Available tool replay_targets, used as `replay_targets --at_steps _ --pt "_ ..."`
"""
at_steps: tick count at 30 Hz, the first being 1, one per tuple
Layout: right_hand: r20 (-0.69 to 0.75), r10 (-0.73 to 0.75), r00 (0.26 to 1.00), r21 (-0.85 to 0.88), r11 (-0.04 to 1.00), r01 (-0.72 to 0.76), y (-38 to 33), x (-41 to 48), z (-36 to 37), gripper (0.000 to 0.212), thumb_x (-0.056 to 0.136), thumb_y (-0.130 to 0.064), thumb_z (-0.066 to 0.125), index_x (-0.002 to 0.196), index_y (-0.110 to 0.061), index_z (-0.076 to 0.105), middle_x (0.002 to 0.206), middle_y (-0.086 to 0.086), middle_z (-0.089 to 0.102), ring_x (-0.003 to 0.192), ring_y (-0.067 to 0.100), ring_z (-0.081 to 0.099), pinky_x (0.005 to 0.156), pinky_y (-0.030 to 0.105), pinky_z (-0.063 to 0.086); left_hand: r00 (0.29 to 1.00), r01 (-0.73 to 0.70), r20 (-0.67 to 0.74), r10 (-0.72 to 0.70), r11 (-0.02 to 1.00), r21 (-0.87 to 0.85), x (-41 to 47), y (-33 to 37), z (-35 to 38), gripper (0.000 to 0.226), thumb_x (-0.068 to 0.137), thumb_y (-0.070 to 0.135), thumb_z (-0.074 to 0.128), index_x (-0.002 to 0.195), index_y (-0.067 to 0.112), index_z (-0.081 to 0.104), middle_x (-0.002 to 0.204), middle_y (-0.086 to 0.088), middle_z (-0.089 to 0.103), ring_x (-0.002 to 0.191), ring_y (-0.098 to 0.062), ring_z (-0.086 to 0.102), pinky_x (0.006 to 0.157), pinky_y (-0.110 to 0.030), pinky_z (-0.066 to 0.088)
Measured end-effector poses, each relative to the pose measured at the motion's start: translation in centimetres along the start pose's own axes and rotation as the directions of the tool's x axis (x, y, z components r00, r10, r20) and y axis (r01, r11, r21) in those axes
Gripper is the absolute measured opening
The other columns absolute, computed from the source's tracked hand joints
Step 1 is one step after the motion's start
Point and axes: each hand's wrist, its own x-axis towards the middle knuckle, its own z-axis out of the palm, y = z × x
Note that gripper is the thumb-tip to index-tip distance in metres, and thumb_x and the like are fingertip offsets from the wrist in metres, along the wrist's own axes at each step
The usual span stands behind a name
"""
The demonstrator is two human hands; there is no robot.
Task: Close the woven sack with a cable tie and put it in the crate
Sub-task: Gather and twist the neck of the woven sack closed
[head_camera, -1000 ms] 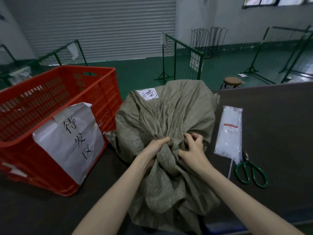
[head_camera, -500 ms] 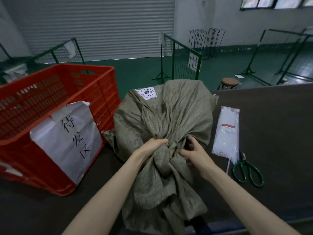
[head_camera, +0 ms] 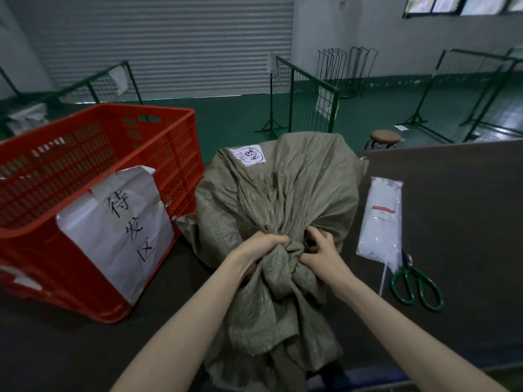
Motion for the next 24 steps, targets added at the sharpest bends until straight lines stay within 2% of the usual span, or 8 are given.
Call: replay_targets --at_steps 2,4,7,11,14,20,22,24 --pt "-0.066 0.029 0.997 0.064 0.998 -0.025 0.5 -0.2 -0.1 0.055 0.075 -0.010 0.070 0.125 -0.019 0.049 0.124 0.007 0.035 0.115 0.020 0.046 0.105 0.027 0.034 0.998 -0.039 -0.039 0.040 0.999 0.017 -0.3 -0.1 0.1 0.014 0.081 0.000 0.058 0.089 0.003 0.069 0.084 -0.012 0.071 0.075 -0.020 0.068 0.072 -0.030 0.056" --pt "-0.032 0.113 0.993 0.070 0.991 -0.111 1.5 -0.3 -0.3 0.047 0.074 -0.019 0.071 0.116 -0.017 0.050 0.120 0.007 0.044 0.110 0.019 0.049 0.100 0.028 0.038 0.991 -0.102 -0.082 0.105 0.994 0.039 -0.4 -0.1 0.4 0.017 0.081 -0.002 0.056 0.091 0.005 0.068 0.089 -0.011 0.070 0.078 -0.019 0.067 0.074 -0.029 0.055" --pt "0.243 0.273 0.931 0.140 0.940 -0.312 2.7 -0.7 -0.3 0.043 0.073 -0.029 0.064 0.114 -0.018 0.057 0.116 0.012 0.064 0.106 0.024 0.061 0.098 0.040 0.047 0.960 -0.244 -0.114 0.254 0.965 0.098 -0.5 0.0 0.9 0.030 0.083 -0.007 0.051 0.103 0.011 0.063 0.101 -0.001 0.067 0.092 -0.013 0.063 0.083 -0.022 0.051" --pt "0.431 0.236 0.871 0.218 0.910 -0.354 3.1 -1.1 0.5 0.033 0.081 -0.030 0.053 0.105 -0.015 0.070 0.113 0.010 0.071 0.110 0.025 0.064 0.100 0.040 0.048 0.923 -0.345 -0.138 0.359 0.931 0.116 -0.4 -0.3 1.3 0.034 0.083 -0.009 0.050 0.108 0.013 0.060 0.109 -0.001 0.064 0.103 -0.012 0.058 0.077 -0.008 0.047" --pt "0.384 0.209 0.899 0.172 0.941 -0.292 2.9 -1.6 0.8 0.029 0.087 -0.027 0.049 0.096 -0.014 0.073 0.105 0.002 0.074 0.103 0.016 0.067 0.094 0.033 0.050 0.900 -0.363 -0.197 0.390 0.918 0.159 0.3 -1.0 1.3 0.034 0.081 -0.009 0.052 0.105 0.012 0.062 0.109 -0.002 0.064 0.108 -0.013 0.058 0.080 -0.011 0.046" --pt "0.244 0.196 0.950 0.194 0.950 -0.245 3.3 -2.5 0.6 0.024 0.088 -0.020 0.056 0.065 -0.019 0.062 0.060 -0.010 0.066 0.063 0.004 0.060 0.059 0.017 0.044 0.828 -0.405 -0.316 0.463 0.884 0.233 1.5 -2.2 2.0 0.035 0.079 -0.016 0.053 0.109 0.000 0.062 0.111 -0.002 0.059 0.109 -0.013 0.054 0.074 0.005 0.038" --pt "0.242 0.198 0.950 0.168 0.956 -0.242 3.5 -2.5 0.5 0.028 0.088 -0.019 0.058 0.060 -0.020 0.056 0.054 -0.012 0.059 0.059 0.003 0.054 0.056 0.016 0.041 0.814 -0.407 -0.366 0.451 0.892 0.194 1.4 -2.7 2.4 0.034 0.079 -0.016 0.052 0.109 -0.003 0.063 0.110 -0.004 0.062 0.105 -0.011 0.054 0.081 -0.003 0.042" --pt "0.261 0.222 0.939 0.143 0.954 -0.265 3.8 -2.5 0.0 0.028 0.087 -0.020 0.060 0.060 -0.021 0.055 0.055 -0.011 0.058 0.057 0.003 0.053 0.056 0.017 0.040 0.867 -0.372 -0.332 0.372 0.926 0.066 1.4 -3.2 2.5 0.027 0.080 -0.013 0.054 0.094 0.007 0.068 0.095 0.001 0.070 0.092 -0.008 0.062 0.085 -0.018 0.047"
